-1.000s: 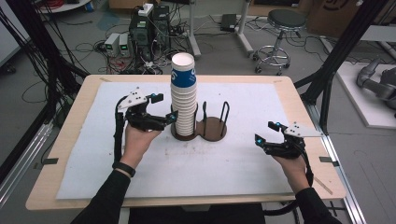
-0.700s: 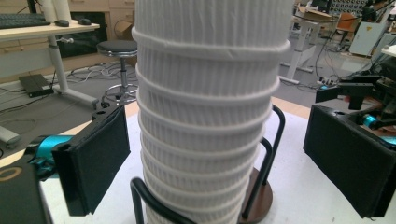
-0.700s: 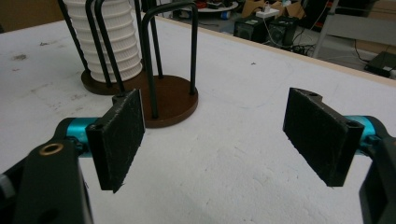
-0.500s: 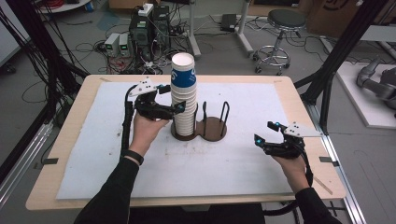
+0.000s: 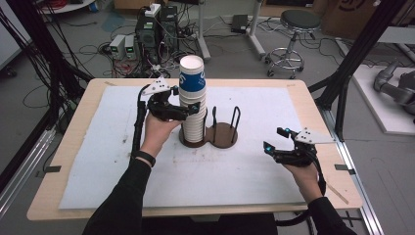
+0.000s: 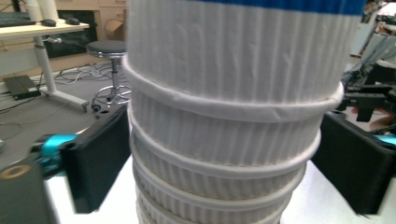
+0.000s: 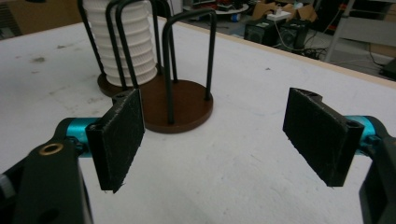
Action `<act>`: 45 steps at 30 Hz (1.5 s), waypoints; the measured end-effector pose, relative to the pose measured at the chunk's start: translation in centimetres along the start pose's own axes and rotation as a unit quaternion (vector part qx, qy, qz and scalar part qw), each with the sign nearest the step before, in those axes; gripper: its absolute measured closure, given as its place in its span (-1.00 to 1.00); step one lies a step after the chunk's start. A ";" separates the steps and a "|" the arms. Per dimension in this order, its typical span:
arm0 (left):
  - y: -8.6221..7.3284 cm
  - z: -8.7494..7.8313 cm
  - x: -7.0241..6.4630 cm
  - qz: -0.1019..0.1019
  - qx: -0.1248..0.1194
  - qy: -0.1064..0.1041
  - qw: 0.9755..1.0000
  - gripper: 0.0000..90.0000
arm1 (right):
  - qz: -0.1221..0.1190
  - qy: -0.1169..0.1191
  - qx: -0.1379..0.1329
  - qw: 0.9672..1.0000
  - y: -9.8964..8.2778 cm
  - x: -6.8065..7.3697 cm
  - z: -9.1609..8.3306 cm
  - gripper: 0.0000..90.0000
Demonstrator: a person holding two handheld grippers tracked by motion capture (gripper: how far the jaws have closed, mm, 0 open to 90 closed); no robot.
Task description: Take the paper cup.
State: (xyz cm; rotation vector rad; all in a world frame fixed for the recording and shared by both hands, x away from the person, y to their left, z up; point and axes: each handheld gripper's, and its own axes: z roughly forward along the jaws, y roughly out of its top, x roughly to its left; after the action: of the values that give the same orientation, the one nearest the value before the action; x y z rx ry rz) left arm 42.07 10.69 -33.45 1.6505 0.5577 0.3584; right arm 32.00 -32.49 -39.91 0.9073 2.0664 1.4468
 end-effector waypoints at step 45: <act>0.1 0.0 -0.1 0.008 0.001 0.004 1.000 -0.75 | -0.039 0.107 -0.054 0.992 20.9 6.7 9.7 -0.53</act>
State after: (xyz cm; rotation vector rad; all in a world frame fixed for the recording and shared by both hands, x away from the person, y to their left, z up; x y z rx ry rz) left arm 42.03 10.65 -33.39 1.6563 0.5508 0.3762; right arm 39.47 -16.53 -23.57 0.6463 2.1224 1.6578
